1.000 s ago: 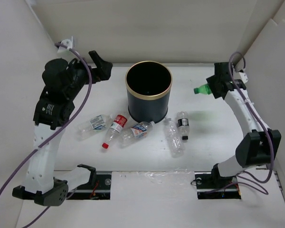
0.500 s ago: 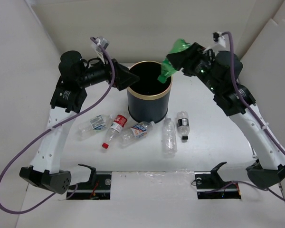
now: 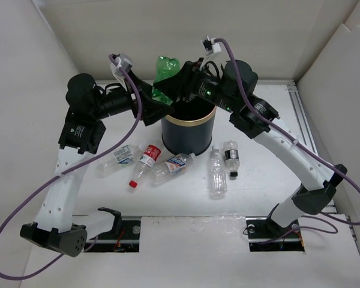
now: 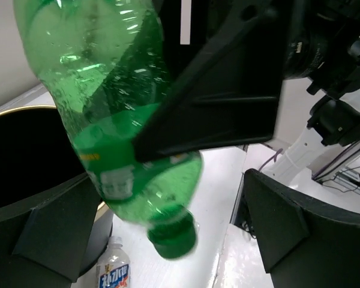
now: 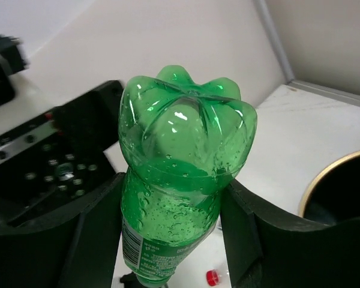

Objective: Put the plastic bottles in the bin

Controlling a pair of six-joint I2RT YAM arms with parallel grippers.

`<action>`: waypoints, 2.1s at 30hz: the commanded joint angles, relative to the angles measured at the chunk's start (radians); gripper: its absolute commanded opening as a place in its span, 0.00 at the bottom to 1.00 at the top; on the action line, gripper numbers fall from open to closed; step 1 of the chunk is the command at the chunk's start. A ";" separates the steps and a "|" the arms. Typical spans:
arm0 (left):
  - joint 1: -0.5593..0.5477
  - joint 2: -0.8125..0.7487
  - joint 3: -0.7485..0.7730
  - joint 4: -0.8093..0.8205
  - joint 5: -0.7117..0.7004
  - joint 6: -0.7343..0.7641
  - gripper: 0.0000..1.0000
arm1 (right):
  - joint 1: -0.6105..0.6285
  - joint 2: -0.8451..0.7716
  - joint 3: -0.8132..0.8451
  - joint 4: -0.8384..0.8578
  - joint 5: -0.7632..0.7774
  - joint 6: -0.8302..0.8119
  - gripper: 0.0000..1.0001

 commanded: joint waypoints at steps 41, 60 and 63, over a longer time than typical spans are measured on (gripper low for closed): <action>-0.148 0.556 0.040 0.509 -0.351 -0.066 0.97 | -0.347 -0.579 -0.619 -0.378 0.453 0.005 1.00; -0.148 0.223 0.132 0.222 -0.558 -0.084 1.00 | -0.385 -0.161 -0.804 -0.336 0.359 0.028 1.00; -0.148 0.157 0.154 0.089 -0.610 -0.060 1.00 | -0.410 -0.058 -0.785 -0.302 0.329 0.028 1.00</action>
